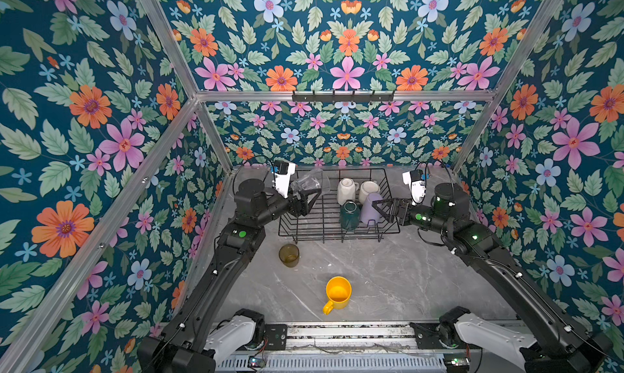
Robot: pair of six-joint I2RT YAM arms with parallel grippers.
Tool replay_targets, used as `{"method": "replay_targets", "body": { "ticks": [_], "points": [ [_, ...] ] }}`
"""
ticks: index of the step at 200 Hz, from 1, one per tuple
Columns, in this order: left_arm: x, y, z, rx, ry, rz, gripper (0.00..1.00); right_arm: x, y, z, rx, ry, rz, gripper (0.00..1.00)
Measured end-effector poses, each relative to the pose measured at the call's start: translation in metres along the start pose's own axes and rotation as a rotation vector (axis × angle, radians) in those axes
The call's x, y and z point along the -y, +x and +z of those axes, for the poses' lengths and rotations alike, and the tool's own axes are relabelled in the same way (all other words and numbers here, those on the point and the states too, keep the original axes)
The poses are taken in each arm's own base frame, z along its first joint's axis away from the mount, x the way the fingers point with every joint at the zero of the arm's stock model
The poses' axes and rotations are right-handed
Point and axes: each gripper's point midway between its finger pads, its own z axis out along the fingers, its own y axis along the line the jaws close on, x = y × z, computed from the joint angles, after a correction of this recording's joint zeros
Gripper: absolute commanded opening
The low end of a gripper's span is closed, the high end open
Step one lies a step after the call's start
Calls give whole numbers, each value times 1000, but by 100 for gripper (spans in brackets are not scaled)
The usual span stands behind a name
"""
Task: Load cups into a dish rack
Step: Place the cup upside down at the dish rack.
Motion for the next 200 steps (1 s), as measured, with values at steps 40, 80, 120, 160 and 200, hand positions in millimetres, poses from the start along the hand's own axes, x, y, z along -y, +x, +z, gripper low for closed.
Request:
{"method": "replay_targets", "body": {
  "ticks": [40, 80, 120, 160, 200],
  "points": [
    [-31, 4, 22, -89, -125, -28, 0, 14, -2, -5, 41, 73, -26, 96],
    [-59, 14, 43, -175, -238, -54, 0, 23, -2, -6, 51, 107, -43, 97],
    [-72, 22, 66, -256, -298, -49, 0, 28, 2, -6, 46, 121, -63, 99],
    [-81, 34, 95, -348, -350, -24, 0, 35, 7, -7, 43, 144, -92, 99],
    [-95, 59, 119, -463, -419, -10, 0, 41, 10, -8, 41, 156, -111, 99]
  ]
}}
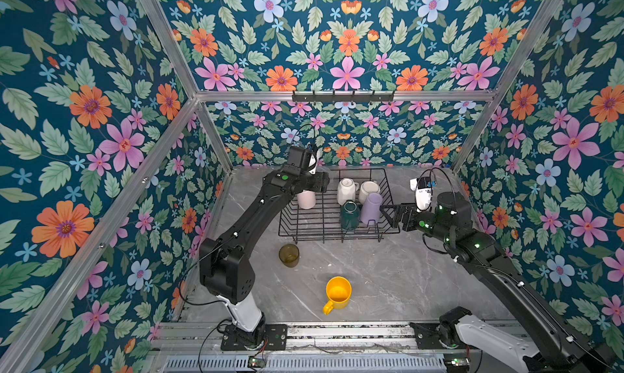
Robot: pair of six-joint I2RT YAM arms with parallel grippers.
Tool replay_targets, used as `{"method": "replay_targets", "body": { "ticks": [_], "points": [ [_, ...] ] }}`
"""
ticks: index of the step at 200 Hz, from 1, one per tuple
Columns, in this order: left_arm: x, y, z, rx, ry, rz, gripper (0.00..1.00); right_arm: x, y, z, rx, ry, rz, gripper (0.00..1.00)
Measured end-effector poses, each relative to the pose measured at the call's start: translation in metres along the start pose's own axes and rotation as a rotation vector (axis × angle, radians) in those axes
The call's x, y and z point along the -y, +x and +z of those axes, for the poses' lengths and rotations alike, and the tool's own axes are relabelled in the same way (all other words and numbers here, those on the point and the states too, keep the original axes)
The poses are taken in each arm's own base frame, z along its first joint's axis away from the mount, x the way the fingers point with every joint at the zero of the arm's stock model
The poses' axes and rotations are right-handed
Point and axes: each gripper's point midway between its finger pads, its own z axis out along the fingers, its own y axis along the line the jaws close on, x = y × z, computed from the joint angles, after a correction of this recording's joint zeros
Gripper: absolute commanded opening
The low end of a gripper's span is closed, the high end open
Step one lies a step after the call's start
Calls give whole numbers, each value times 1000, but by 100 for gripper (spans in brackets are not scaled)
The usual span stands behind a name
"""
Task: Load cups into a dish rack
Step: Place the cup upside down at the dish rack.
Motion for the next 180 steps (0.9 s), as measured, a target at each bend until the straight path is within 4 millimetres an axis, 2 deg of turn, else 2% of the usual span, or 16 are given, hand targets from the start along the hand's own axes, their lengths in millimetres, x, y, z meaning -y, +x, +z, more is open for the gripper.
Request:
{"method": "replay_targets", "body": {
  "ticks": [82, 132, 180],
  "points": [
    [-5, 17, 51, -129, -102, 52, 0, 11, 10, 0, -13, 22, -15, 99],
    [-12, 42, 83, -223, -143, 71, 0, 14, 13, 1, -18, 28, -15, 99],
    [-19, 54, 107, -260, -182, 87, 0, 15, 16, 2, -26, 31, -12, 99]
  ]
}}
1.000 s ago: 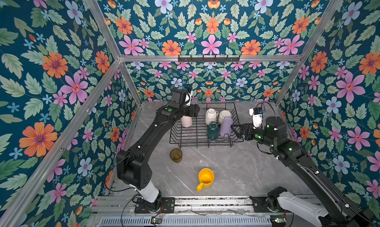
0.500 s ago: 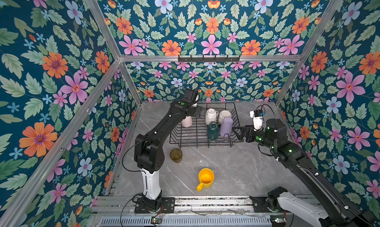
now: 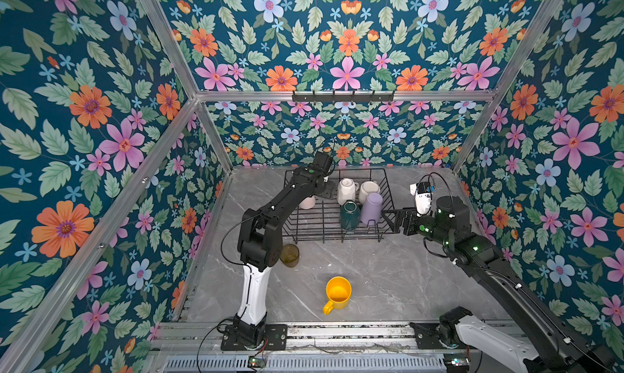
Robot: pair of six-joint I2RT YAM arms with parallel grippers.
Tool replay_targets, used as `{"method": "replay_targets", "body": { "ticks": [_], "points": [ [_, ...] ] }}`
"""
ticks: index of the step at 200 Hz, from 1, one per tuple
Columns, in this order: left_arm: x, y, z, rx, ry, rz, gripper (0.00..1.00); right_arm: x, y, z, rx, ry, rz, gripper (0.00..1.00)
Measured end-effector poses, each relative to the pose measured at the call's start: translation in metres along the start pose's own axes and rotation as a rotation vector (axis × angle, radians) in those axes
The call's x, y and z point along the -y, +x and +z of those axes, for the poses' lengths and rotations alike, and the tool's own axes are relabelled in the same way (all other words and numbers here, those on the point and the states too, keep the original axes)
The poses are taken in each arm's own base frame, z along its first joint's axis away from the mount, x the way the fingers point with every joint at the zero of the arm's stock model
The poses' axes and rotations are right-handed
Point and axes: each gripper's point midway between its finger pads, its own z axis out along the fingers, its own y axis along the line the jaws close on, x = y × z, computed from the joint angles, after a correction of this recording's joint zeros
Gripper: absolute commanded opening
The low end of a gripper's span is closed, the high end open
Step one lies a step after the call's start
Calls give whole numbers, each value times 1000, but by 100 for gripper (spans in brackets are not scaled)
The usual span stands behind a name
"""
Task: Load cups into a dish rack
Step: Place the cup upside down at the dish rack.
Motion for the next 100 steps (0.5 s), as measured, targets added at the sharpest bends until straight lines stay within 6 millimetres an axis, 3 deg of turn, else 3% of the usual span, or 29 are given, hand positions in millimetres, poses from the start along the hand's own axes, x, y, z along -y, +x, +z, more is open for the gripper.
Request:
{"method": "replay_targets", "body": {
  "ticks": [64, 100],
  "points": [
    [2, 13, 26, -50, -13, 12, 0, 1, 1, 2, -7, 3, 3, 99],
    [3, 20, 40, -76, -16, 16, 13, 2, 3, 4, -14, 4, 7, 99]
  ]
}}
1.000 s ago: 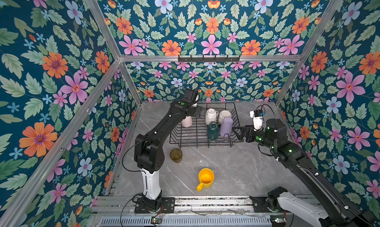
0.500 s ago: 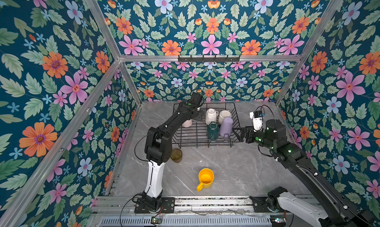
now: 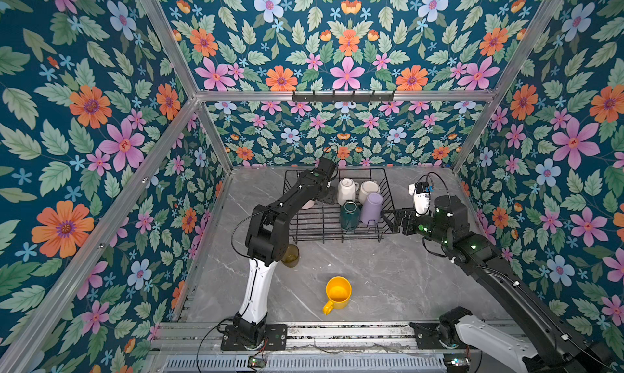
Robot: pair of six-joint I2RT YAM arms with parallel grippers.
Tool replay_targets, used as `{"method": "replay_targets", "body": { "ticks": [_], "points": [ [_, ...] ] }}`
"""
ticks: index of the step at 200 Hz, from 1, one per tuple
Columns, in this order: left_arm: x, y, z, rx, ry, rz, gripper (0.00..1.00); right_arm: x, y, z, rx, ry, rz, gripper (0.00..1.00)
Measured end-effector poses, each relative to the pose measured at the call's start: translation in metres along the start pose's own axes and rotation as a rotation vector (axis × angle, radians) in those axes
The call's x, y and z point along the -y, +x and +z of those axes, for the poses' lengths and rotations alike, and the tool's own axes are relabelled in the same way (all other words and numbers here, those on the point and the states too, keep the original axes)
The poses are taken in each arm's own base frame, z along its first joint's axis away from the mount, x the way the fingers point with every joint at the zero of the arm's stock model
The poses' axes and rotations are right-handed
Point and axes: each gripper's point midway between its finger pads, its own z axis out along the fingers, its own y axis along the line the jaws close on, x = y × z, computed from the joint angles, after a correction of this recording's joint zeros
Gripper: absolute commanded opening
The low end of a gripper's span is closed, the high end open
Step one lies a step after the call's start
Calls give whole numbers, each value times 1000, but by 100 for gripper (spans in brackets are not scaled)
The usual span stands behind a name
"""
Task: Load cups into a dish rack
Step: Place the cup upside down at the dish rack.
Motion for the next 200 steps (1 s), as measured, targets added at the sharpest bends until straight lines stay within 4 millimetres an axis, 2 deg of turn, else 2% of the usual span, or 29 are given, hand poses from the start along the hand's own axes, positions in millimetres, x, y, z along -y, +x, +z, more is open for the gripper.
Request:
{"method": "replay_targets", "body": {
  "ticks": [32, 63, 94, 157, 200],
  "points": [
    [0, -2, 6, 1, -4, 0, 27, 0, 0, 0, 0, 0, 1, 99],
    [1, -5, 12, 9, -7, -1, 56, 0, 0, 0, 0, 0, 2, 99],
    [0, -6, 13, 13, -11, -3, 75, 0, 0, 0, 0, 0, 2, 99],
    [1, -7, 5, 23, 0, -7, 94, 0, 0, 0, 0, 0, 5, 99],
    [1, -11, -7, 46, 9, -19, 98, -2, -4, -3, 12, -4, 1, 98]
  ]
}}
